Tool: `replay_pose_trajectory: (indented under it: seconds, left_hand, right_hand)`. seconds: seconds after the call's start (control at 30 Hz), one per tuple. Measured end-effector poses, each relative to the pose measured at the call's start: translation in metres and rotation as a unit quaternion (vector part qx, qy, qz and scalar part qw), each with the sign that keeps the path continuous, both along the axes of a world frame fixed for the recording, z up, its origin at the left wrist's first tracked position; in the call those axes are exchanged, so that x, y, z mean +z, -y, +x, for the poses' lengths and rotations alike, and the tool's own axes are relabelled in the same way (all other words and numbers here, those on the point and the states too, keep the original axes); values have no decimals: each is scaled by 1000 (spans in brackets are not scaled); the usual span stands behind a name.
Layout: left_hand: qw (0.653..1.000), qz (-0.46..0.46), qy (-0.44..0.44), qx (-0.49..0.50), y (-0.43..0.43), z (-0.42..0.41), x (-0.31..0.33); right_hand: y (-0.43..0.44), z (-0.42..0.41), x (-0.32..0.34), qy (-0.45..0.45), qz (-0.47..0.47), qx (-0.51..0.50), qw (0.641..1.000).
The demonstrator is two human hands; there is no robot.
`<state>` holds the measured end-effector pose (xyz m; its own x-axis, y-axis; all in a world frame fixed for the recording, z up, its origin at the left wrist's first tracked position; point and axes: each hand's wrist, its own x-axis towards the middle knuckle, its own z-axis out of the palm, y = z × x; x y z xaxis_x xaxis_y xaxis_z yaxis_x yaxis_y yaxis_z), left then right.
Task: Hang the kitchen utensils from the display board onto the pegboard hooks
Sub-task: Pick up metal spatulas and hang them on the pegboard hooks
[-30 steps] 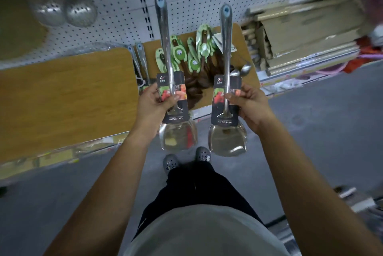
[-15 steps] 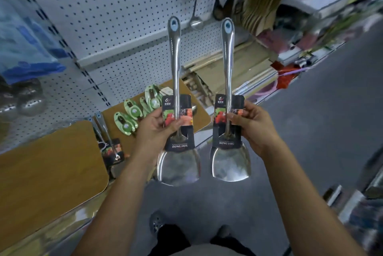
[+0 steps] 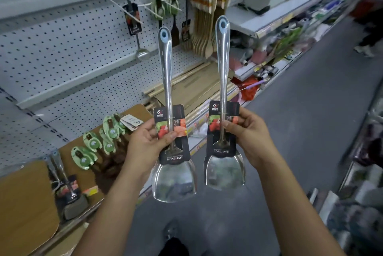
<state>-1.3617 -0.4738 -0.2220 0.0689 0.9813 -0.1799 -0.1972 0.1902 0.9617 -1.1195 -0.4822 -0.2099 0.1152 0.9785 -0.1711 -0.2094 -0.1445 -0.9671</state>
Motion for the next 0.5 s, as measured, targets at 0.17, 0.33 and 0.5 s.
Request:
replay_pose_trajectory:
  seconds: [0.17,0.33,0.5]
  left_hand:
    - [1000,4,5,-2,-37,15,-7]
    - [1000,-11,12,-8,-79,30,-9]
    - [1000,-15,7,-15,-113,44,-11]
  right_hand:
    - [-27,14,-3,6,-12,-11,1000]
    - [-65,28,2,18,-26,-22,999]
    - [-100,42,1,29,-27,-27,999]
